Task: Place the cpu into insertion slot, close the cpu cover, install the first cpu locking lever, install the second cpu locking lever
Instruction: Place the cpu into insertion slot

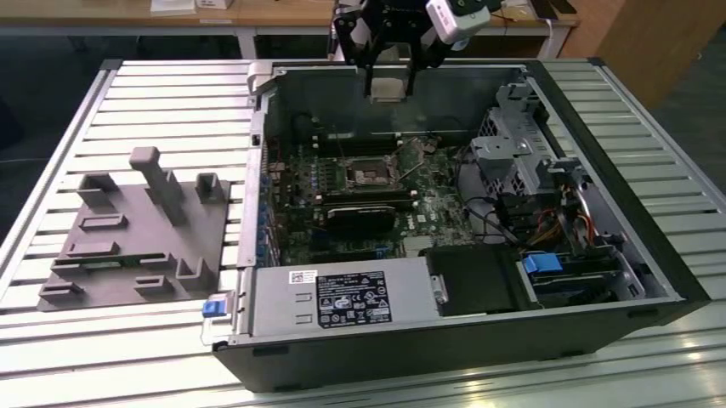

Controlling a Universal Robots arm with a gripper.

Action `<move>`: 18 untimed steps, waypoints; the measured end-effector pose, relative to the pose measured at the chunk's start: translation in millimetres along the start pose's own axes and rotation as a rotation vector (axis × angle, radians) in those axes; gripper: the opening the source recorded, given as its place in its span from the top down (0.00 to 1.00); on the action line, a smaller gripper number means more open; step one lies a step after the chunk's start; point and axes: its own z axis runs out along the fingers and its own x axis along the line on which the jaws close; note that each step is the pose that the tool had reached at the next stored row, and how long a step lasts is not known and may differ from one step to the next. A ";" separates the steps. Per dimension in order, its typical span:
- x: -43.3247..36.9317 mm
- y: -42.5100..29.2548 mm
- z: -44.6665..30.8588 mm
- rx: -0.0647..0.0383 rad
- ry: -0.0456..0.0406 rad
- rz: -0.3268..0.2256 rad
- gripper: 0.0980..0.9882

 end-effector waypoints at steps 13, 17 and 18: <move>0.0 0.0 0.0 0.000 -0.0008 0.009 0.50; 0.0 0.0 0.0 0.000 -0.0010 0.011 0.50; 0.0 0.3 0.0 0.000 -0.0015 0.017 0.50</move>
